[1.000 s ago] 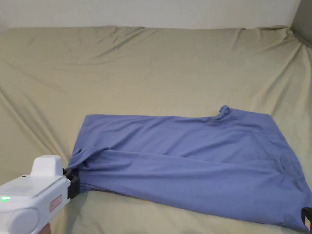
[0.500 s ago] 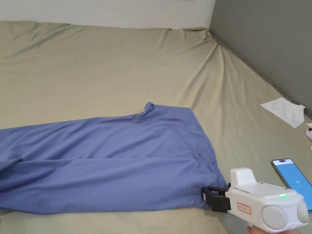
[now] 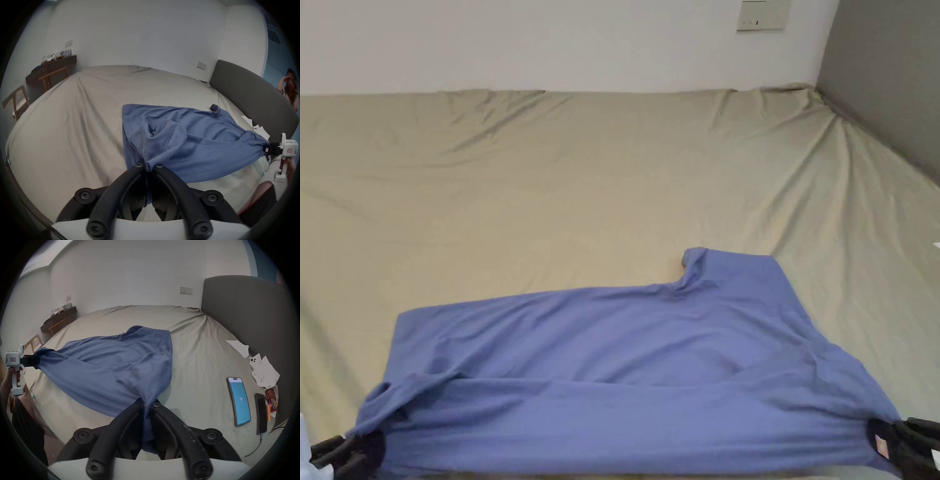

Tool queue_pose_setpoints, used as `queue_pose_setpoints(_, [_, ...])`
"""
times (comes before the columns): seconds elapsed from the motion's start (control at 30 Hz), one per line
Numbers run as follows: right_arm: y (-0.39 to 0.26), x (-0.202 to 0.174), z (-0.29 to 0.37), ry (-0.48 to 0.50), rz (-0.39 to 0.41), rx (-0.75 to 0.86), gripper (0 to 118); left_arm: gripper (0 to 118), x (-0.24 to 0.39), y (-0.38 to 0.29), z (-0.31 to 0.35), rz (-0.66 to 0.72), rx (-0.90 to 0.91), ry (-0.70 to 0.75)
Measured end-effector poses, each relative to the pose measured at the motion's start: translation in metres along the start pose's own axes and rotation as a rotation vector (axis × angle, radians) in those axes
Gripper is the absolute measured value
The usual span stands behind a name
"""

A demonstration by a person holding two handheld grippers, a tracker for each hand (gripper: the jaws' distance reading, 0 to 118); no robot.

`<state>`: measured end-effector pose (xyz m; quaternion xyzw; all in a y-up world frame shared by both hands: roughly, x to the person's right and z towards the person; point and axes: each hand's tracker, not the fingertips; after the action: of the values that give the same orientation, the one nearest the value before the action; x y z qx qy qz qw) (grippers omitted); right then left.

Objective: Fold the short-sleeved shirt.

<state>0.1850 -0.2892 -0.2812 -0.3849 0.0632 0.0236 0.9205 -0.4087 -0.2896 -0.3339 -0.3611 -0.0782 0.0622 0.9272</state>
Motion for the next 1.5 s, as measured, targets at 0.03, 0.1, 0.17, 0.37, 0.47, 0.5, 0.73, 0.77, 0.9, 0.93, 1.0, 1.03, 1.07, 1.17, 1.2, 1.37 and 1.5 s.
queue_pose_setpoints(0.03, [-0.007, -0.002, 0.009, 0.002, 0.015, -0.018, 8, 4, -0.004, -0.008, 0.007, 0.018, -0.026, -0.016])
queue_pose_setpoints(0.1, [-0.024, -0.008, 0.020, 0.010, 0.043, -0.060, 8, 4, -0.007, -0.024, 0.018, 0.019, -0.053, -0.020])
queue_pose_setpoints(0.17, [-0.041, -0.014, 0.022, 0.005, 0.078, -0.102, 8, 4, -0.007, -0.041, 0.024, 0.001, -0.076, -0.010])
queue_pose_setpoints(0.37, [-0.047, -0.015, 0.020, -0.010, -0.022, -0.123, 11, 9, -0.011, -0.073, 0.010, 0.012, -0.144, 0.000])
queue_pose_setpoints(0.47, [-0.042, -0.019, 0.022, -0.133, -0.012, -0.131, 88, 81, -0.003, -0.077, 0.008, -0.056, -0.145, 0.100])
queue_pose_setpoints(0.5, [-0.042, -0.021, 0.025, -0.162, -0.002, -0.116, 111, 102, -0.002, -0.076, 0.014, -0.054, -0.109, 0.100])
queue_pose_setpoints(0.73, [-0.012, -0.050, 0.070, -0.170, -0.042, 0.277, 94, 103, 0.025, -0.037, 0.085, -0.056, 0.244, 0.153])
queue_pose_setpoints(0.77, [-0.006, -0.060, 0.073, -0.154, -0.022, 0.332, 60, 85, 0.030, -0.029, 0.092, -0.050, 0.313, 0.161])
queue_pose_setpoints(0.9, [0.021, -0.098, 0.065, -0.186, 0.064, 0.416, 2, 0, 0.043, 0.004, 0.085, -0.035, 0.422, 0.161])
queue_pose_setpoints(0.93, [0.027, -0.106, 0.062, -0.142, 0.073, 0.434, 2, 0, 0.045, 0.012, 0.076, -0.026, 0.431, 0.171])
queue_pose_setpoints(1.0, [0.037, -0.110, 0.048, -0.045, 0.065, 0.436, 2, 0, 0.041, 0.037, 0.048, -0.070, 0.366, 0.152])
queue_pose_setpoints(1.03, [0.042, -0.116, 0.043, -0.045, 0.072, 0.428, 2, 0, 0.037, 0.048, 0.033, -0.059, 0.358, 0.139])
queue_pose_setpoints(1.07, [0.046, -0.123, 0.039, -0.035, 0.091, 0.422, 2, 0, 0.030, 0.060, 0.013, -0.031, 0.331, 0.109])
queue_pose_setpoints(1.17, [0.059, -0.136, 0.026, 0.017, 0.122, 0.418, 2, 3, 0.004, 0.099, -0.059, -0.036, 0.149, 0.131])
queue_pose_setpoints(1.2, [0.062, -0.139, 0.023, 0.029, 0.122, 0.415, 2, 11, -0.006, 0.107, -0.088, -0.028, 0.084, 0.120])
queue_pose_setpoints(1.37, [0.074, -0.146, 0.008, 0.065, 0.125, 0.395, 2, 72, -0.041, 0.113, -0.181, 0.006, -0.165, 0.175])
queue_pose_setpoints(1.5, [0.080, -0.143, -0.003, 0.069, 0.126, 0.361, 2, 115, -0.054, 0.098, -0.212, -0.004, -0.176, 0.229])
